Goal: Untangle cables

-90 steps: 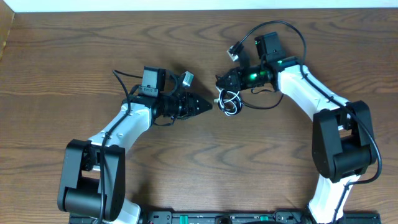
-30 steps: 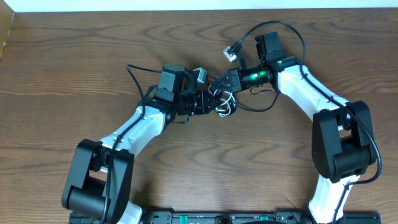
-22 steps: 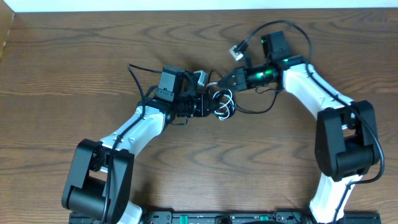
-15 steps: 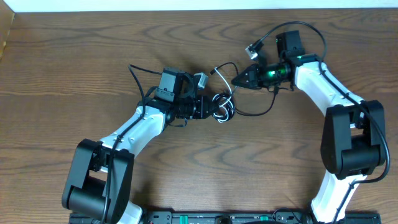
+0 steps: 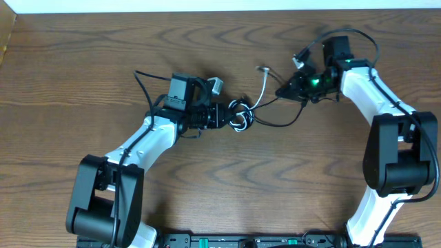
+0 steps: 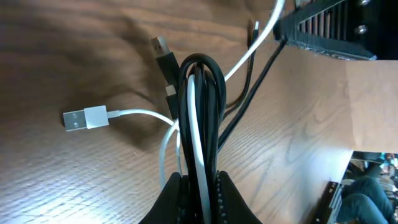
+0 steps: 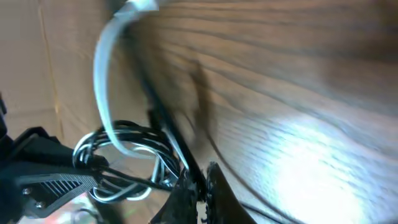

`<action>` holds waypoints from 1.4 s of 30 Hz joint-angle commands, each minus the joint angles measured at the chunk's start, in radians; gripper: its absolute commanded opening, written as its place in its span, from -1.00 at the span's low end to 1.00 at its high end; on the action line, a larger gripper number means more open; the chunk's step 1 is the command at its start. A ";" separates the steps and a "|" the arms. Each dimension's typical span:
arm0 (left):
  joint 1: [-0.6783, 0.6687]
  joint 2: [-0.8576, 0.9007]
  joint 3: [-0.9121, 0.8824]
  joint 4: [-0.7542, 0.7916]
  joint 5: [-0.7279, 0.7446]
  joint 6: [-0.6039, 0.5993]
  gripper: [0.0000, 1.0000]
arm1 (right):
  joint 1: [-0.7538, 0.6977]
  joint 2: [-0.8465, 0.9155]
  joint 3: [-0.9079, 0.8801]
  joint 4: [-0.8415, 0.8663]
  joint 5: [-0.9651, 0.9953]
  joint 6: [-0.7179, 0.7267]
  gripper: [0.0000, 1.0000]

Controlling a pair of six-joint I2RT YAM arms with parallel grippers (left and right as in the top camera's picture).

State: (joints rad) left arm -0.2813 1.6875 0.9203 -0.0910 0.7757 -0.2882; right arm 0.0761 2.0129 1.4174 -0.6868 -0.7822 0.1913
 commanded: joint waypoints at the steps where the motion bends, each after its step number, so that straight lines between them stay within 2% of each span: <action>1: 0.018 -0.064 -0.014 -0.005 -0.006 0.090 -0.85 | -0.044 -0.026 0.008 -0.029 0.047 0.091 -0.98; 7: 0.016 -0.125 -0.014 -0.001 -0.006 0.238 -0.85 | -0.033 -0.026 0.008 -0.113 0.059 0.115 -0.94; 10: 0.016 -0.162 -0.014 -0.002 -0.007 0.325 -0.85 | -0.028 -0.026 0.008 -0.166 0.076 0.068 -0.59; 12: 0.016 -0.177 -0.014 -0.002 -0.007 0.376 -0.85 | -0.033 -0.027 0.010 -0.204 0.073 0.041 -0.44; 15: 0.016 -0.188 -0.014 -0.005 -0.007 0.452 -0.85 | -0.063 -0.041 0.036 -0.282 0.074 -0.007 -0.37; 20: 0.015 -0.188 -0.014 -0.010 -0.006 0.562 -0.85 | -0.100 -0.104 0.067 -0.347 0.029 -0.076 -0.39; 26: 0.014 -0.188 -0.014 -0.021 0.002 0.690 -0.85 | -0.101 -0.156 0.067 -0.332 -0.187 -0.122 -0.45; 29: 0.006 -0.188 -0.014 -0.046 0.002 0.758 -0.85 | -0.100 -0.156 0.066 -0.314 -0.301 -0.122 -0.31; 32: -0.011 -0.188 -0.014 -0.072 0.002 0.829 -0.85 | -0.087 -0.156 0.066 -0.279 -0.333 -0.121 -0.33; 37: -0.057 -0.187 -0.014 -0.096 0.001 0.908 -0.86 | -0.035 -0.156 0.066 -0.195 -0.335 -0.062 -0.41; 39: -0.072 -0.187 -0.014 -0.096 0.000 0.914 -0.85 | -0.008 -0.156 0.066 -0.150 -0.323 -0.013 -0.49; 42: -0.085 -0.187 -0.014 -0.096 -0.003 0.914 -0.85 | 0.037 -0.156 0.066 -0.121 -0.220 0.084 -0.58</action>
State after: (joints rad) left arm -0.3576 1.5135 0.9157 -0.1837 0.7712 0.5793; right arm 0.0723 1.8668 1.4715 -0.8169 -1.0573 0.1673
